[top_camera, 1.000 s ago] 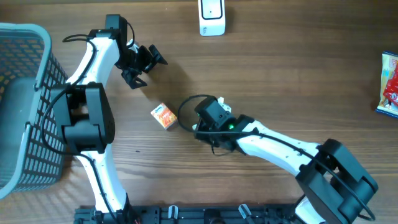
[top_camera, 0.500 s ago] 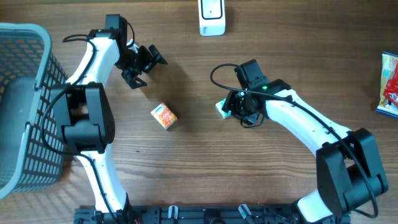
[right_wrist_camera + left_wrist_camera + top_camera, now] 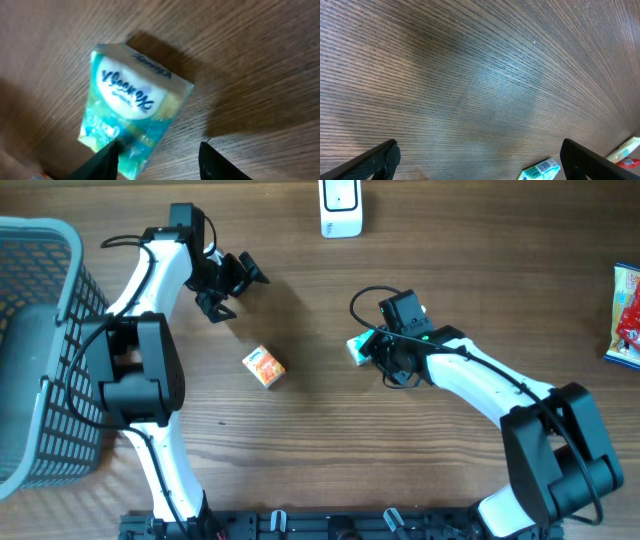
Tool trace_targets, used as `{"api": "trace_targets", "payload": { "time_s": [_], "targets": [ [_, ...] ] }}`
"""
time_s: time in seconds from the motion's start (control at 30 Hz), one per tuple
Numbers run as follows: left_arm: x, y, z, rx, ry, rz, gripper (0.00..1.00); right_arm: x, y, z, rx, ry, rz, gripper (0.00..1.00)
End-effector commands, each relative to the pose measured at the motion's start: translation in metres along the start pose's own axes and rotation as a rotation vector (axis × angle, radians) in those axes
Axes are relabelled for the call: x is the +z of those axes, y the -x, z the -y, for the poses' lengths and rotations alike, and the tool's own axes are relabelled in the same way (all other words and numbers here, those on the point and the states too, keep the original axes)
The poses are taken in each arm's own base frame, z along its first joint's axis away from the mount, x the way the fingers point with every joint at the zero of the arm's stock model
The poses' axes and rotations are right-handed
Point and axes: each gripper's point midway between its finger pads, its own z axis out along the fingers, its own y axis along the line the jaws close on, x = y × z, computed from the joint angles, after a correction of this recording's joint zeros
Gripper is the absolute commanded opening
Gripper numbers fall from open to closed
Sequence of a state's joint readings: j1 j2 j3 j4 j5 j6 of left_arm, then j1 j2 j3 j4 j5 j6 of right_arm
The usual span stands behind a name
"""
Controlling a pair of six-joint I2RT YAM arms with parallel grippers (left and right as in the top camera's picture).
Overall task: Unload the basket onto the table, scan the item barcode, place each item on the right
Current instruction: 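Lift the green Kleenex pack and carry it up toward the scanner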
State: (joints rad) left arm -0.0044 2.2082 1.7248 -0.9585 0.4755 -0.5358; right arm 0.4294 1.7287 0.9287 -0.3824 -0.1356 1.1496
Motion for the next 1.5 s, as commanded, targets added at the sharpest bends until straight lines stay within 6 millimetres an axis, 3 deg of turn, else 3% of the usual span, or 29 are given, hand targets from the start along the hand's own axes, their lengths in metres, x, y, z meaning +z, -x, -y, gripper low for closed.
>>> {"api": "trace_targets", "payload": {
  "time_s": [0.0,0.13,0.3,0.37,0.43,0.47,0.53,0.67,0.77,0.8,0.87,1.03,1.07,1.17,1.27,1.47],
  "targets": [
    [-0.008,0.000,0.003,0.019,-0.008,0.016,1.00,0.019,0.000,0.016,0.060,-0.063,0.009,0.47],
    [-0.008,0.000,0.003,0.019,-0.008,0.016,1.00,0.023,0.006,0.016,0.045,-0.065,0.040,0.45],
    [-0.008,0.000,0.003,0.019,-0.008,0.016,1.00,0.021,0.011,0.005,-0.057,-0.020,0.052,0.23],
    [-0.008,0.000,0.003,0.019,-0.008,0.016,1.00,0.015,0.015,0.001,-0.101,-0.004,0.064,0.19],
    [-0.008,0.000,0.003,0.019,-0.008,0.016,1.00,0.004,0.018,-0.008,-0.184,0.027,0.080,0.04],
    [-0.008,0.000,0.003,0.019,-0.008,0.016,1.00,-0.001,0.018,-0.011,-0.215,0.038,0.088,0.04],
    [-0.008,0.000,0.003,0.019,-0.008,0.016,1.00,-0.015,0.021,-0.022,-0.333,0.078,0.116,0.04],
    [-0.008,0.000,0.003,0.019,-0.008,0.016,1.00,-0.066,0.005,-0.076,-0.685,0.383,0.094,0.04],
    [-0.008,0.000,0.003,0.019,-0.008,0.016,1.00,-0.088,-0.006,-0.094,-0.768,0.620,-0.016,0.04],
    [-0.008,0.000,0.003,0.019,-0.008,0.016,1.00,-0.106,-0.017,-0.103,-0.837,0.784,-0.090,0.04],
    [-0.008,0.000,0.003,0.019,-0.008,0.016,1.00,-0.126,-0.021,-0.104,-0.880,0.989,-0.194,0.04],
    [-0.008,0.000,0.003,0.019,-0.008,0.016,1.00,-0.123,-0.003,-0.070,-0.708,1.278,-0.543,0.04],
    [-0.008,0.000,0.003,0.019,-0.008,0.016,1.00,-0.107,0.007,-0.065,-0.621,1.242,-0.583,0.04],
    [-0.008,0.000,0.003,0.019,-0.008,0.016,1.00,-0.084,0.018,-0.060,-0.580,1.223,-0.598,0.04],
    [-0.008,0.000,0.003,0.019,-0.008,0.016,1.00,-0.087,0.021,-0.064,-0.660,1.250,-0.548,0.04],
    [-0.008,0.000,0.003,0.019,-0.008,0.016,1.00,-0.099,0.032,-0.071,-0.609,1.218,-0.568,0.04]
  ]
}}
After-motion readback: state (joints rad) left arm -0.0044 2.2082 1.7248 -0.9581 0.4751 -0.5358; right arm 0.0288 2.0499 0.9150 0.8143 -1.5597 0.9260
